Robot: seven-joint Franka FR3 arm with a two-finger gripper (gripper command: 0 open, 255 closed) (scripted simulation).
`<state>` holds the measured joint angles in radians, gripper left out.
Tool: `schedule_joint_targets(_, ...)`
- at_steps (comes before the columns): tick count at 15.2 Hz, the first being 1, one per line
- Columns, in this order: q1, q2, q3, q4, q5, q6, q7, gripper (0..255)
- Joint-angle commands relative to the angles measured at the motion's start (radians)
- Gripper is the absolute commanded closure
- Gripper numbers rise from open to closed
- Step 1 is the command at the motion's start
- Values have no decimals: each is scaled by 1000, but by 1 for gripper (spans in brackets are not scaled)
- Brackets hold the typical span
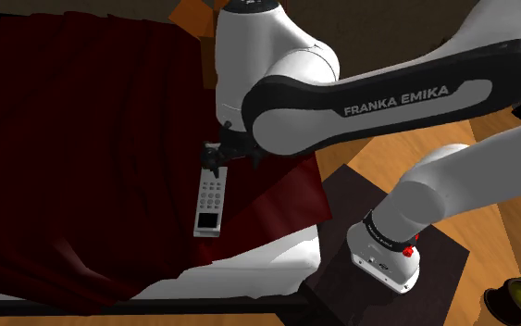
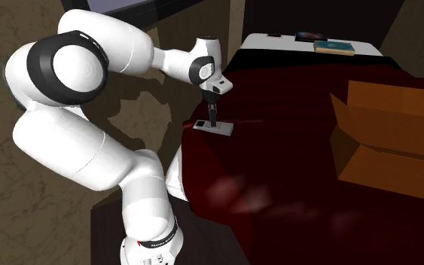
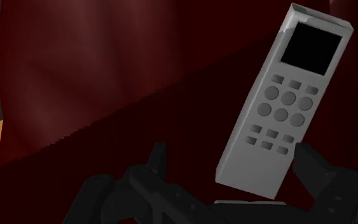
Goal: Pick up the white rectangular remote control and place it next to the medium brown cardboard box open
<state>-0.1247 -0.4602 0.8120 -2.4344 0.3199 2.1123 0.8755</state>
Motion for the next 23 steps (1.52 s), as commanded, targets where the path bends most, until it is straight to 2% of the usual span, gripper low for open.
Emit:
schedule_joint_targets(1, -53, 81, 81, 32, -38, 55, 101, 0)
schedule_joint_targets(3, -122, 179, 178, 70, -110, 107, 220, 0)
schedule_joint_targets(5, -195, 283, 272, 108, -210, 146, 346, 0)
schedule_joint_targets(13, -248, 419, 333, 68, -370, 254, 463, 0)
schedule_joint_targets(20, -246, 418, 331, 68, -369, 254, 463, 0)
schedule_joint_targets(21, -246, 418, 331, 68, -369, 254, 463, 255)
schedule_joint_targets(23, -246, 418, 331, 68, -369, 254, 463, 255)
